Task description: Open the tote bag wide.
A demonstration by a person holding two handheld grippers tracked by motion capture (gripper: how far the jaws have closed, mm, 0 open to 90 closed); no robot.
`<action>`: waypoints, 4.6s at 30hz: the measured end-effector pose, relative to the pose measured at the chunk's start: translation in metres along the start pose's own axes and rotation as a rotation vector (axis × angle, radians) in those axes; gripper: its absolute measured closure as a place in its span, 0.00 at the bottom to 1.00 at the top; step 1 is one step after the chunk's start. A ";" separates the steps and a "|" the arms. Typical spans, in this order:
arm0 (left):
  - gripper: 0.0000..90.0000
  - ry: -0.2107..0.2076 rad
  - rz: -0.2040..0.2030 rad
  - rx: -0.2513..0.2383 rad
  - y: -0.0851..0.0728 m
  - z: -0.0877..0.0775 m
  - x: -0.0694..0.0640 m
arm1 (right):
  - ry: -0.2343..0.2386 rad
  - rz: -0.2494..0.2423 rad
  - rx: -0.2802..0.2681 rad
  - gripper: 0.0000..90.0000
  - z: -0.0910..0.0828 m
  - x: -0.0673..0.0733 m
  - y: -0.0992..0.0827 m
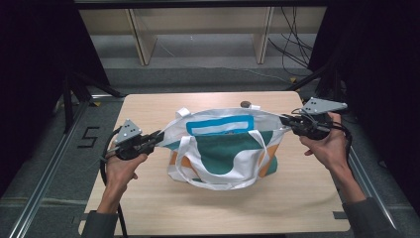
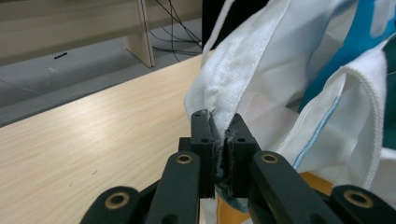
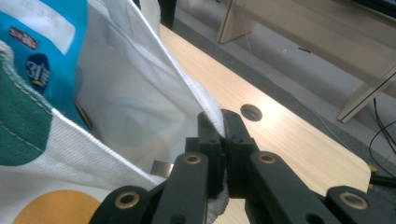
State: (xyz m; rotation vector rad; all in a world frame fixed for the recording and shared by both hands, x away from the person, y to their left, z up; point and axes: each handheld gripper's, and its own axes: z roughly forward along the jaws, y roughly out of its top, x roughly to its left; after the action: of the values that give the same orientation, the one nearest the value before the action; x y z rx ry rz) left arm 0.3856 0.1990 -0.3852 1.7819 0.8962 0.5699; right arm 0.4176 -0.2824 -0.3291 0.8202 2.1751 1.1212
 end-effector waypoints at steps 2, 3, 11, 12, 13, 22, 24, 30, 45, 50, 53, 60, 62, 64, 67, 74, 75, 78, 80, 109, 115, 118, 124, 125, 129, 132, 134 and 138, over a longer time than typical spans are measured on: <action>0.93 -0.001 0.005 0.019 -0.002 0.004 0.000 | 0.001 0.008 0.007 0.98 0.003 0.000 -0.003; 0.93 -0.007 -0.003 0.021 -0.004 0.007 0.000 | 0.001 0.008 0.007 0.98 0.003 0.000 -0.003; 0.93 -0.029 -0.013 0.086 -0.018 0.025 0.002 | 0.005 0.008 0.034 0.98 0.012 0.002 -0.014; 0.93 -0.026 -0.002 0.103 -0.020 0.027 0.002 | 0.020 0.023 0.057 0.98 0.011 0.003 -0.015; 0.93 -0.028 -0.009 0.105 -0.022 0.029 0.002 | 0.025 0.023 0.047 0.98 0.014 0.002 -0.017; 0.92 -0.049 -0.001 0.150 -0.032 0.042 -0.002 | 0.022 0.057 0.094 0.98 0.021 0.000 -0.038; 0.92 -0.064 -0.003 0.165 -0.036 0.046 -0.003 | 0.020 0.055 0.094 0.98 0.026 0.000 -0.044; 0.92 -0.084 0.023 0.205 -0.040 0.052 -0.003 | 0.030 0.071 0.118 0.98 0.030 0.000 -0.052; 0.92 -0.101 0.072 0.329 -0.069 0.080 -0.010 | 0.057 0.071 0.216 0.98 0.059 0.011 -0.098; 0.92 -0.108 0.058 0.345 -0.077 0.085 -0.011 | 0.066 0.108 0.260 0.98 0.070 0.018 -0.112; 0.92 -0.108 0.066 0.351 -0.079 0.086 -0.011 | 0.059 0.086 0.279 0.98 0.074 0.020 -0.115; 0.92 -0.107 0.047 0.377 -0.088 0.089 -0.014 | 0.054 0.076 0.275 0.99 0.089 0.027 -0.131; 0.92 -0.106 0.037 0.379 -0.087 0.089 -0.014 | 0.062 0.093 0.284 0.98 0.086 0.026 -0.130; 0.92 -0.102 0.044 0.384 -0.086 0.089 -0.014 | 0.070 0.132 0.294 0.98 0.081 0.023 -0.126; 0.92 -0.108 0.044 0.384 -0.084 0.088 -0.013 | 0.066 0.155 0.255 0.90 0.069 0.019 -0.117; 0.87 -0.109 0.018 0.370 -0.080 0.085 -0.011 | 0.123 0.146 0.066 0.75 0.028 0.026 -0.079; 0.85 -0.109 0.018 0.370 -0.080 0.085 -0.011 | 0.123 0.146 0.066 0.75 0.028 0.026 -0.079; 0.82 -0.128 0.013 0.362 -0.077 0.082 -0.008 | 0.190 0.133 0.034 0.68 0.025 0.044 -0.063; 0.75 -0.121 0.004 0.347 -0.072 0.077 -0.005 | 0.235 0.093 0.022 0.59 0.031 0.057 -0.051; 0.80 -0.204 -0.067 0.197 -0.025 0.121 -0.001 | 0.347 -0.023 0.209 0.75 0.066 0.079 -0.047; 0.95 -0.163 -0.045 0.258 -0.021 0.131 0.005 | 0.372 -0.094 0.160 0.92 0.044 0.085 -0.058; 0.96 -0.153 -0.061 0.278 -0.022 0.134 0.009 | 0.382 -0.125 0.173 0.92 0.034 0.092 -0.056; 0.96 -0.101 -0.095 0.346 -0.036 0.148 0.020 | 0.405 -0.122 0.223 0.92 0.034 0.112 -0.083; 0.96 -0.095 -0.102 0.373 -0.042 0.155 0.021 | 0.409 -0.114 0.259 0.93 0.043 0.120 -0.099; 0.96 -0.083 -0.117 0.394 -0.050 0.164 0.020 | 0.425 -0.102 0.327 0.93 0.062 0.134 -0.121; 0.96 -0.067 -0.028 0.468 -0.053 0.165 0.018 | 0.435 -0.088 0.324 0.93 0.063 0.133 -0.122; 0.95 -0.054 -0.030 0.472 -0.052 0.164 0.016 | 0.429 -0.083 0.318 0.93 0.063 0.133 -0.123; 0.85 -0.053 0.016 0.460 -0.045 0.152 0.010 | 0.429 -0.073 0.314 0.87 0.058 0.129 -0.117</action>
State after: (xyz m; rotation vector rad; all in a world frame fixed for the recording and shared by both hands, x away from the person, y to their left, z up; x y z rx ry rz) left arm 0.4885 0.1289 -0.4831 2.2051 1.0354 0.3398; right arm 0.3424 -0.2142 -0.4815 0.6638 2.7658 1.0024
